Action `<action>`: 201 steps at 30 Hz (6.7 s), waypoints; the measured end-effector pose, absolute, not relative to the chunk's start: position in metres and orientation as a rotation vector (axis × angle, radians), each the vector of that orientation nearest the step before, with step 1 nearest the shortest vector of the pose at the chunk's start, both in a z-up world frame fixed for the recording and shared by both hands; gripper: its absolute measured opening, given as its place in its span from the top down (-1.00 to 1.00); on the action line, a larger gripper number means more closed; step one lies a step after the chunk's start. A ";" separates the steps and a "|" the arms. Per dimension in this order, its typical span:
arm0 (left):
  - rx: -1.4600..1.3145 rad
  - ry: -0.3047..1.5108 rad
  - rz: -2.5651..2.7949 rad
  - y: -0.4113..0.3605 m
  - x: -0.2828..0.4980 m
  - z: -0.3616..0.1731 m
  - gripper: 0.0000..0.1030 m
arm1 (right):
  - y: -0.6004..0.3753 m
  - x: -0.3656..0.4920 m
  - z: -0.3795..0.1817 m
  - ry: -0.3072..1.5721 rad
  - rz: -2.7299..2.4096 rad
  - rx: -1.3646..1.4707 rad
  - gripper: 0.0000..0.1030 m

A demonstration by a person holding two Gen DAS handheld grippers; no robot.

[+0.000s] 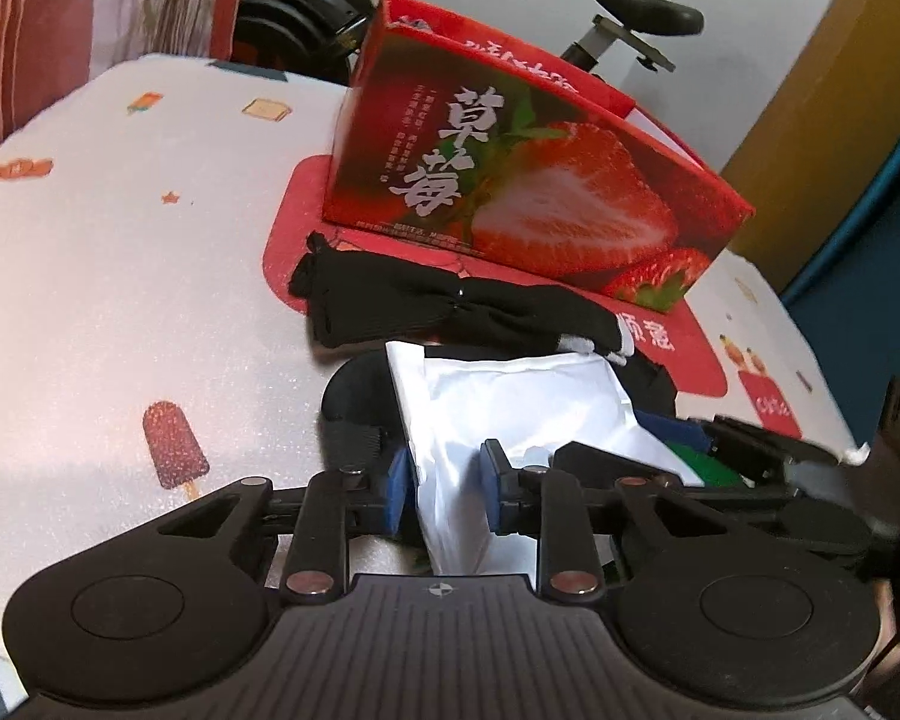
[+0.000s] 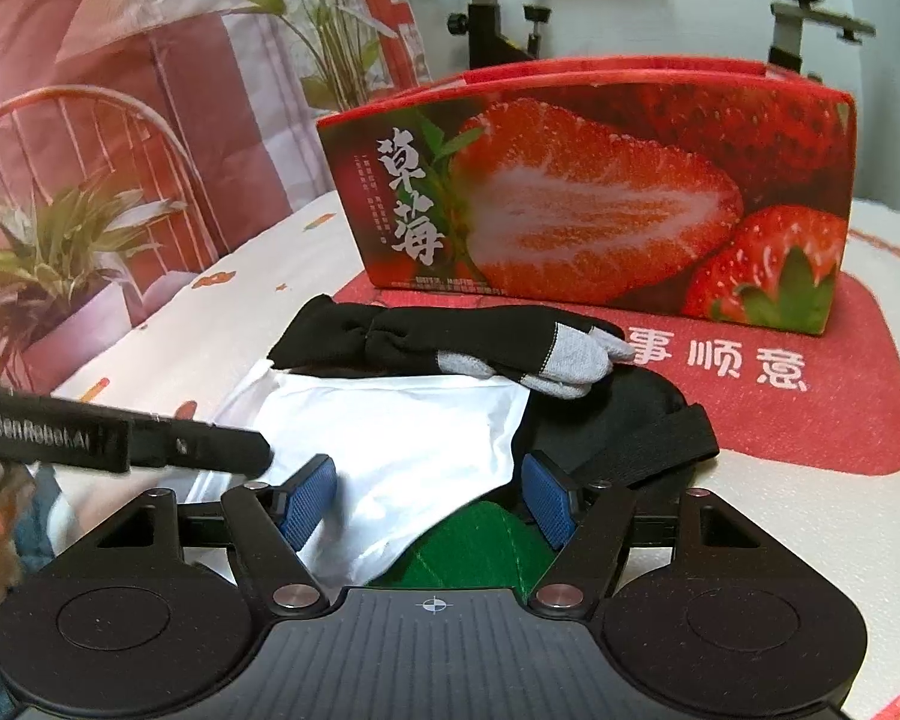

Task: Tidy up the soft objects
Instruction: 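Lift the white plastic bag with the left gripper and carry it over the box, then lower the white bag into the box and open the left gripper, then move the left gripper to the black strap item and close on it, then lift the black strap item with the left gripper toward the box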

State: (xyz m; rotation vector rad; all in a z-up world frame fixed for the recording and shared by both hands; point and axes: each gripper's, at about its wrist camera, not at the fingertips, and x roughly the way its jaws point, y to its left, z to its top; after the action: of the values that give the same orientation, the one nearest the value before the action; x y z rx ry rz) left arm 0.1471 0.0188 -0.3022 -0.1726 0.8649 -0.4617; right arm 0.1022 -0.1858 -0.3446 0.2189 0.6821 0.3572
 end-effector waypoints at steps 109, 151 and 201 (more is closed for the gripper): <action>0.047 0.535 -0.460 -0.042 0.312 -0.174 -0.85 | -0.263 0.231 -0.229 0.526 0.109 0.148 -0.61; 0.046 0.654 -0.385 0.009 0.241 -0.245 0.23 | -0.168 0.156 -0.339 0.865 0.220 -0.012 -0.99; -0.053 0.735 -0.371 0.010 0.232 -0.272 0.76 | -0.223 0.158 -0.344 0.839 0.066 -0.001 -0.99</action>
State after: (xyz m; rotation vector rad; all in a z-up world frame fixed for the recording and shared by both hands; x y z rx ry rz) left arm 0.2315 0.0100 -0.2718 -0.0527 0.7352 -0.3711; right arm 0.1577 -0.2232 -0.3437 -0.0011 0.8391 0.0661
